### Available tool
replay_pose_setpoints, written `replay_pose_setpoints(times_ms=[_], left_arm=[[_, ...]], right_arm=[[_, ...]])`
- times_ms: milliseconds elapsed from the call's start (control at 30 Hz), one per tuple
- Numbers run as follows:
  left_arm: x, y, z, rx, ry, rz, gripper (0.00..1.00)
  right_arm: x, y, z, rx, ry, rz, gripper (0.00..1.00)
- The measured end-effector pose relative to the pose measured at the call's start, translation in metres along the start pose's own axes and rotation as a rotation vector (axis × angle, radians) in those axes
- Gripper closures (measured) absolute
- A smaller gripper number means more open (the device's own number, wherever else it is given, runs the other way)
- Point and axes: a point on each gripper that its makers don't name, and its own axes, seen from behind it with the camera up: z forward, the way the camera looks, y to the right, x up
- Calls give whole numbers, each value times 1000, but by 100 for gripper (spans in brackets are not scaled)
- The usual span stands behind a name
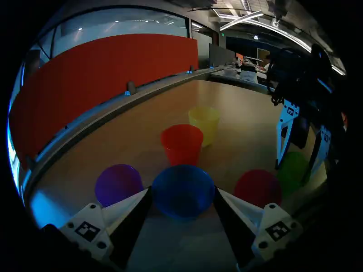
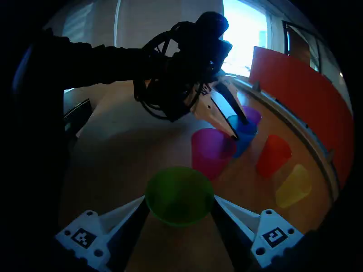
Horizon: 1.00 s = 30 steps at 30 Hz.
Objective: Pour water
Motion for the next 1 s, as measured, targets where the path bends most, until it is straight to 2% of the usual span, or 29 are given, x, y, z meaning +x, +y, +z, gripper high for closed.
replay_pose_setpoints(times_ms=[267,600,1000], left_arm=[[-1,0,3,7,5,-17,9],[-1,-5,6,34,0,-45,11],[5,-9,-6,51,31,-62,12]], right_arm=[[-2,2,0,-2,-1,5,9],[-1,3,-1,-6,5,9,8],[3,4,-2,-17,20,21,8]])
